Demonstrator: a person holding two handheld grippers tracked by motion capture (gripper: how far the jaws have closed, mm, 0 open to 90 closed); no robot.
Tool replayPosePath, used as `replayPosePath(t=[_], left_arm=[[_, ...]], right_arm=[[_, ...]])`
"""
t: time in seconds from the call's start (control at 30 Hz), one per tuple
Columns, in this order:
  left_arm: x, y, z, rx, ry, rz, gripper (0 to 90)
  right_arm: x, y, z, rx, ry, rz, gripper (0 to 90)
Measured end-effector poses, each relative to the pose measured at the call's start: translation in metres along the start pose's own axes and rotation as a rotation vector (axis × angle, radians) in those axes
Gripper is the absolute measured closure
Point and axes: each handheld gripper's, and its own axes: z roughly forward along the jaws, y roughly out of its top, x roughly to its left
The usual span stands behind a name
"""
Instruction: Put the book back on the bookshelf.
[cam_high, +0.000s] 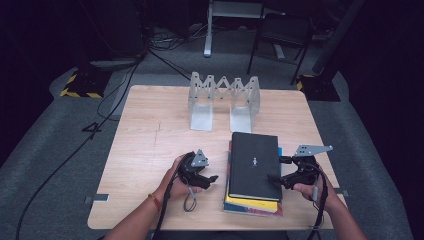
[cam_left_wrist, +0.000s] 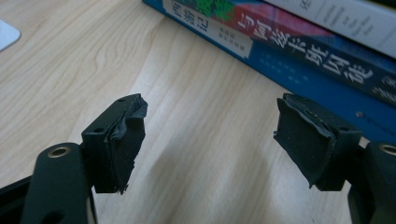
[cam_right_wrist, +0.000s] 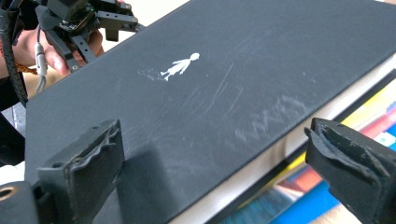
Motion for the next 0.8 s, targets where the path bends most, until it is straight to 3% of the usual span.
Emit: replayPosePath(t=[0.1,0.23,0.5,0.57,0.63,0.7,0.8], left_arm=[[0.002,0.006,0.005,-0.005,0.011,0.004,23.7],[0.004,0.011,0.01,-0.009,0.034,0.013,24.3],[0.012,0.017,0.021,-0.029,0.016,0.0,28.3],[0.012,0.019,0.021,-0.042,0.031,-0.003,29.2],[0.016,0.022,0.02,-0.08,0.007,-0.029,31.8],[0.016,0.025,0.02,-0.088,0.03,-0.006,32.4],[0.017,0.027,0.023,-0.079,0.018,-0.011,34.4]], right_arm=[[0.003,0.005,0.005,0.015,-0.024,-0.014,2.6],[0.003,0.007,0.007,0.013,-0.019,-0.024,2.9],[0.013,0.014,0.018,0.02,-0.016,-0.055,7.0],[0.013,0.016,0.02,0.019,-0.004,-0.066,7.2],[0.013,0.016,0.02,0.018,-0.005,-0.073,7.3],[0.014,0.016,0.02,0.012,-0.009,-0.082,7.3],[0.015,0.017,0.019,0.01,-0.015,-0.093,7.4]])
